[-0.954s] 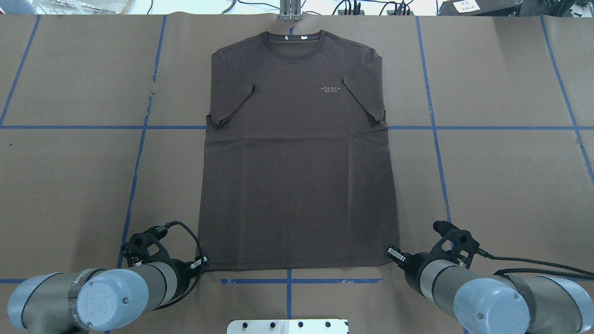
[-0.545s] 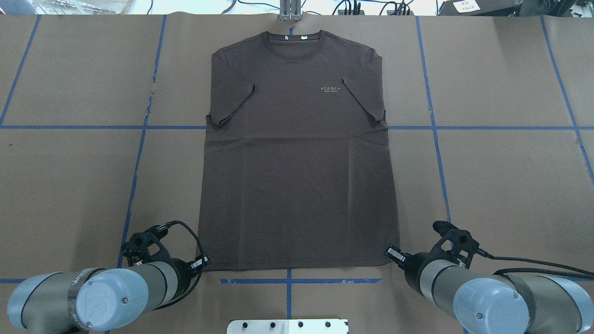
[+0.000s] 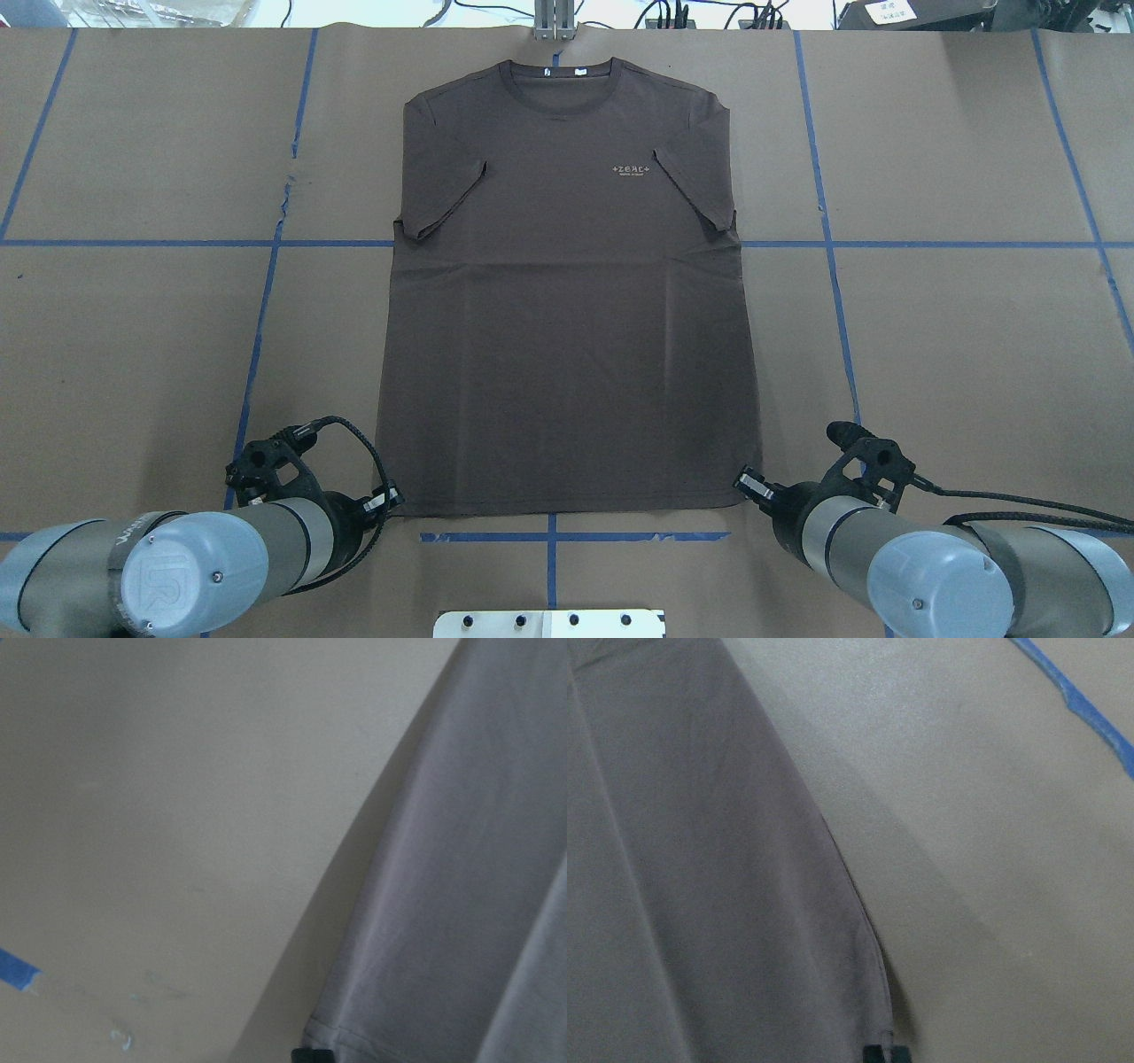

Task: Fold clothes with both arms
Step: 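Grasp both hem corners with the left and right grippers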

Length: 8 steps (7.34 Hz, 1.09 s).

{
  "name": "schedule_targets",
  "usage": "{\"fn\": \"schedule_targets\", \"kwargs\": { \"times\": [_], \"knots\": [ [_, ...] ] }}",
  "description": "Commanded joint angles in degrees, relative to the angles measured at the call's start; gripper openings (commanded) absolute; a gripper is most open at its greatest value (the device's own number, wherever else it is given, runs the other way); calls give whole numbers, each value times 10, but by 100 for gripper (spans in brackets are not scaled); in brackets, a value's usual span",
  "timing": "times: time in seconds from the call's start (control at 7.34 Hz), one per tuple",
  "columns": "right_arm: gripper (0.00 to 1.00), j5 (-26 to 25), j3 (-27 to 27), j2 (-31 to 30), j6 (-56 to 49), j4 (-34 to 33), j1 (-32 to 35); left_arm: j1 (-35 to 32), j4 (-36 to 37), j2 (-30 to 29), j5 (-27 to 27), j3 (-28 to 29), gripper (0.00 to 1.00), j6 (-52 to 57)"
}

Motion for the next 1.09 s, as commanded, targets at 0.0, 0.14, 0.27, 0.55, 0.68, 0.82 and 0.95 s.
{"fn": "schedule_targets", "kwargs": {
  "times": [0.0, 0.14, 0.27, 0.55, 0.68, 0.82, 0.95],
  "knots": [
    [0, 3, 39, -12, 2, -1, -24, 32, 40, 17, 1, -56, 0, 0],
    [0, 3, 80, -36, 3, -1, -58, 58, 66, 24, 1, -99, 0, -3],
    [0, 3, 126, -63, 4, -1, -88, 81, 98, 23, 1, -139, 0, -22],
    [0, -3, 175, -70, 5, -1, -71, 65, 140, 23, -39, -192, 0, -6],
    [0, 3, 183, -68, 1, -1, -25, 26, 149, 7, -64, -193, 0, 32],
    [0, 27, 174, -58, -5, -1, 6, -14, 150, -5, -69, -190, 0, 53],
    [0, 78, 130, -10, -38, -1, 78, -86, 160, -40, -93, -183, 0, 127]
  ]
}}
